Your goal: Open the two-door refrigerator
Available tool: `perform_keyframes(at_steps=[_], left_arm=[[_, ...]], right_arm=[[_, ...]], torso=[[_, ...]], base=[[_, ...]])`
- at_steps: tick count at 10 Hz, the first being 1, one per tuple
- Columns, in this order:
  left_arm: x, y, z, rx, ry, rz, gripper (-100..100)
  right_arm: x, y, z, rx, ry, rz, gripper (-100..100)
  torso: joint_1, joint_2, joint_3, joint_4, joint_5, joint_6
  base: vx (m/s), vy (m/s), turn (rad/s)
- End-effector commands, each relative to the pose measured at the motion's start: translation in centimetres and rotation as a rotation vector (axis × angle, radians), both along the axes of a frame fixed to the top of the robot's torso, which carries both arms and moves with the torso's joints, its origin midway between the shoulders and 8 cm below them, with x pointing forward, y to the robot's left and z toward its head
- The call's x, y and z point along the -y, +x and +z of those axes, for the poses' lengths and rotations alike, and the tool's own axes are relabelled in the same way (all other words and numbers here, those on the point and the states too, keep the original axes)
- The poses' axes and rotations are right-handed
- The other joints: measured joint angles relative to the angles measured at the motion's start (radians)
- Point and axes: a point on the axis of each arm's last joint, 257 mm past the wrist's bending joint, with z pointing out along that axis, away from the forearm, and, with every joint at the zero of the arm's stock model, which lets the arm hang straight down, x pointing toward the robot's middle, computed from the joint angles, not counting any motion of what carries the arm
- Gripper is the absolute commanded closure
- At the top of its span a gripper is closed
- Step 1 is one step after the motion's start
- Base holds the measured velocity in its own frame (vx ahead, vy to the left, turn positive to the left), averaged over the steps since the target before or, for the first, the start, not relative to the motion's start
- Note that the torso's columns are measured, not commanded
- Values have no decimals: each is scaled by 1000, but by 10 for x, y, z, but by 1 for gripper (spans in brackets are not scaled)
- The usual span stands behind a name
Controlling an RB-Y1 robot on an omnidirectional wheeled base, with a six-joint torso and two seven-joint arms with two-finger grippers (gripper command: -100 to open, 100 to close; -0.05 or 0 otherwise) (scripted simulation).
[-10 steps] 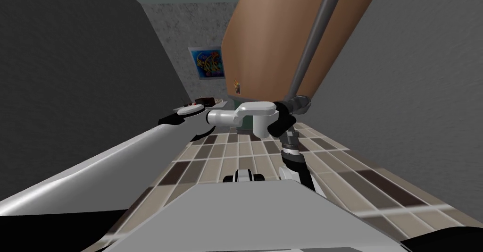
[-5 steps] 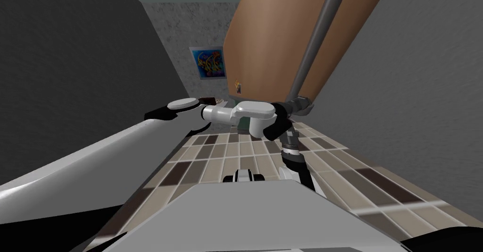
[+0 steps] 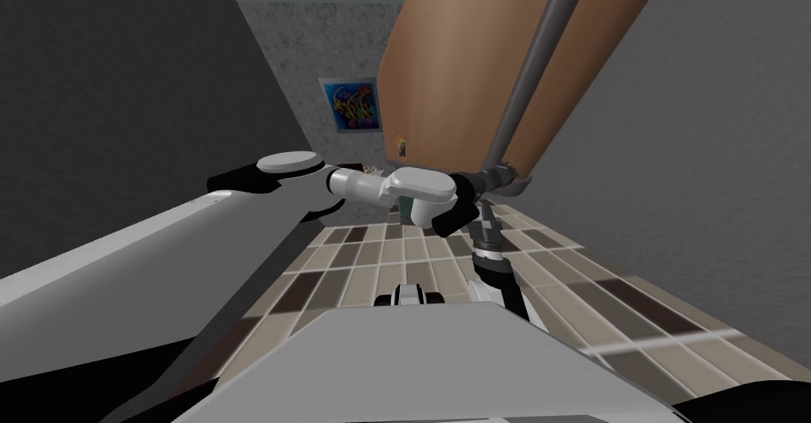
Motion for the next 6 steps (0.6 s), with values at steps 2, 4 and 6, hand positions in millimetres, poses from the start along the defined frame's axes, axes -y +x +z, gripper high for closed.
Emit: perform_keyframes(at_steps=[2, 4, 6], left_arm=[[-5, -10, 7, 7, 1, -32, 100], [-16, 1, 18, 1, -11, -7, 100], [-34, 9, 6, -78, 6, -23, -100]], right_arm=[[0, 0, 0, 0, 0, 0, 0], [0, 0, 0, 0, 0, 0, 0], [0, 0, 0, 0, 0, 0, 0]], torso=[[1, -3, -2, -1, 0, 0], [9, -1, 2, -4, 0, 1], [-9, -6, -1, -9, -7, 0]], base=[[-7, 47, -32], [-7, 140, -33], [-52, -81, -267]])
